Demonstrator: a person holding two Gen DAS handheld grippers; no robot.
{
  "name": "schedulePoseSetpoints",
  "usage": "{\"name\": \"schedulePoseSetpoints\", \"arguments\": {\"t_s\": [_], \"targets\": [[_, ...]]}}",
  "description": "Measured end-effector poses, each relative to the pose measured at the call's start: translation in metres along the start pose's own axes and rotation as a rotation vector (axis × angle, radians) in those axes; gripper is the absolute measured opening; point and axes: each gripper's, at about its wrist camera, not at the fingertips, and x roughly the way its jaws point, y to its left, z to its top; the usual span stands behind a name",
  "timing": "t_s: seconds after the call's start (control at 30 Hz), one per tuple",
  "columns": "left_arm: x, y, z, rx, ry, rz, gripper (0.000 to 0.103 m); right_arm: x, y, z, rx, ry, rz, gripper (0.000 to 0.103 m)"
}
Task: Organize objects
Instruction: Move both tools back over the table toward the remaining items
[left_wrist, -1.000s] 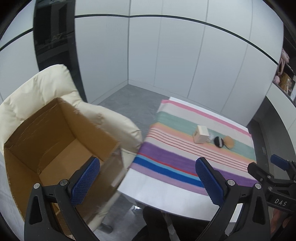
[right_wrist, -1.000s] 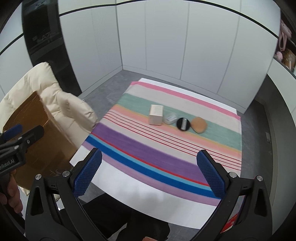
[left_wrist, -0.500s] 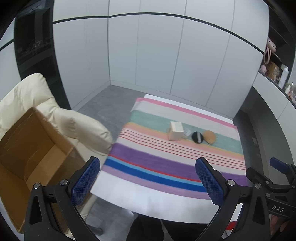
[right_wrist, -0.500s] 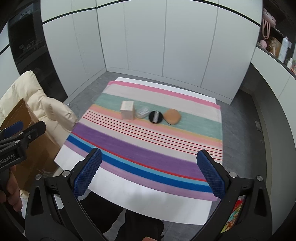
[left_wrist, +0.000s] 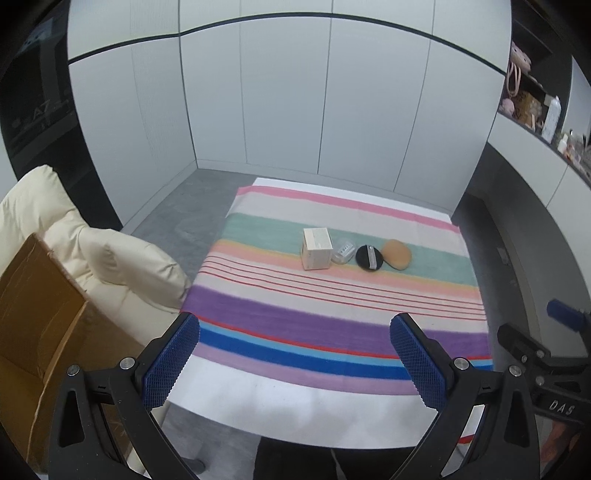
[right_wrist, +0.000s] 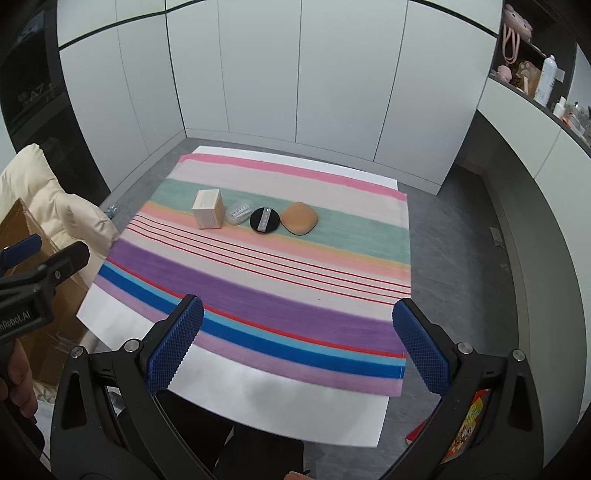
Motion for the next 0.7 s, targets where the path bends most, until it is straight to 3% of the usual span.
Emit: {"name": "schedulePoseSetpoints", "arguments": {"t_s": [0.1,0.53,0.7], "targets": [[0.022,-0.008,0.001,0.034,-0.029,0.033,0.103,0.024,-0.002,0.008,-0.022,-0.007,-0.023,0.103],[0.150,-0.032,0.017,0.008,0.076,0.028,0.103,0.149,-0.024,0.037,-0.019,0.047,-0.005,0.103],[0.193,-0.036,0.023,-0.001,0.101,0.021,0.096,0.197,-0.026,0.036,-0.013,0.082,0.007,0.101]]}}
